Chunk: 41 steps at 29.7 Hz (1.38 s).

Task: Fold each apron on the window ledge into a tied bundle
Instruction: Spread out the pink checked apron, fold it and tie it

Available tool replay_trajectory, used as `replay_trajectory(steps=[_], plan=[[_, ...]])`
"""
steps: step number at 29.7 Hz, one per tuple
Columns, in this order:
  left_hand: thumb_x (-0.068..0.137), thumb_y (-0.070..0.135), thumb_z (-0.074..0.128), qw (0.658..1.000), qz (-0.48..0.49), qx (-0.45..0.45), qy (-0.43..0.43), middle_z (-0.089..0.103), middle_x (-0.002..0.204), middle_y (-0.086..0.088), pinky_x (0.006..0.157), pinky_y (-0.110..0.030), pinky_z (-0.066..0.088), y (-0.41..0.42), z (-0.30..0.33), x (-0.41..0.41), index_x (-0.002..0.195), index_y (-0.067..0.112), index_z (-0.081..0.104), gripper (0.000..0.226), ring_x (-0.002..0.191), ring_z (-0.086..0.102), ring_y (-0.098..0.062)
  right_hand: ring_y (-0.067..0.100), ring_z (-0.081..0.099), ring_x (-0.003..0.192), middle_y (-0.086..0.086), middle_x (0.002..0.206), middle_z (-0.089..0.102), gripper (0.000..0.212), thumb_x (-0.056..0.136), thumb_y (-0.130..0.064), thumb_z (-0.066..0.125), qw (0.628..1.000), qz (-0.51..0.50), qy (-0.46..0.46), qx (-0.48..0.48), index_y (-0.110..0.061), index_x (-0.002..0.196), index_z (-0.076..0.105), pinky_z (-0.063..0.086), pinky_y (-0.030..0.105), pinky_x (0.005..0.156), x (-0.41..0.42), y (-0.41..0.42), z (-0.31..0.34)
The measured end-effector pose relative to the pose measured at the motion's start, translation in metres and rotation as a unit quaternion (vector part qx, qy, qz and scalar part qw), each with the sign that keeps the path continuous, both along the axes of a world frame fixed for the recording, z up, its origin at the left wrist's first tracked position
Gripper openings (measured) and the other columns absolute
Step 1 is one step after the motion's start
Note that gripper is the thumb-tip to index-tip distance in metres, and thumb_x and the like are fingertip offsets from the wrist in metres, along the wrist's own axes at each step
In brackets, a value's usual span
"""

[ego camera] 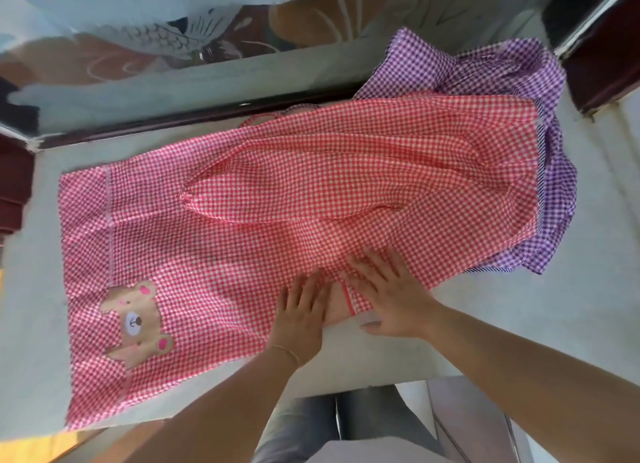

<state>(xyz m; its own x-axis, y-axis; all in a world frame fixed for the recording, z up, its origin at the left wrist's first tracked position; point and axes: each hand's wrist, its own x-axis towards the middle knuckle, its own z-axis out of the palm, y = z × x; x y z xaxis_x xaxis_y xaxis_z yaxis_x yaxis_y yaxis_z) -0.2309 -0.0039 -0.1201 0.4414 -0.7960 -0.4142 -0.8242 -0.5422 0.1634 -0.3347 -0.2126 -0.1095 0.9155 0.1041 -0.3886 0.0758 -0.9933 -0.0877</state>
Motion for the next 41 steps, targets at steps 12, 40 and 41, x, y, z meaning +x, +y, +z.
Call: replay_trajectory(steps=[12, 40, 41], plan=[[0.094, 0.032, 0.056, 0.931, 0.237, 0.009, 0.278, 0.067, 0.112, -0.006, 0.087, -0.021, 0.047, -0.018, 0.044, 0.081, 0.123, 0.016, 0.058, 0.034, 0.097, 0.059, -0.02, 0.027, 0.06, 0.109, 0.011, 0.122, 0.063, 0.035, 0.093, -0.023, 0.052, 0.941, -0.245, 0.229, 0.046, -0.012, 0.125, 0.056, 0.044, 0.03, 0.081, 0.066, -0.015, 0.064], [0.081, 0.004, 0.066, 0.976, 0.175, 0.131, 0.013, 0.045, 0.137, -0.013, 0.086, -0.044, 0.056, -0.02, 0.054, 0.25, 0.147, 0.03, 0.015, 0.088, 0.106, 0.062, -0.031, 0.024, 0.059, 0.101, 0.007, 0.116, 0.061, 0.039, 0.098, -0.045, 0.04, 0.938, -0.337, 0.08, 0.032, -0.015, 0.12, 0.05, 0.05, 0.038, 0.085, 0.145, -0.1, 0.052], [0.084, 0.003, 0.061, 0.969, 0.214, 0.118, 0.041, 0.057, 0.121, -0.012, 0.076, -0.04, 0.059, -0.019, 0.054, 0.255, 0.144, 0.024, 0.023, 0.074, 0.093, 0.067, -0.028, 0.023, 0.059, 0.101, 0.005, 0.116, 0.06, 0.043, 0.096, -0.049, 0.041, 0.951, -0.31, 0.004, 0.019, -0.016, 0.121, 0.05, 0.051, 0.038, 0.084, 0.145, -0.091, 0.053]])
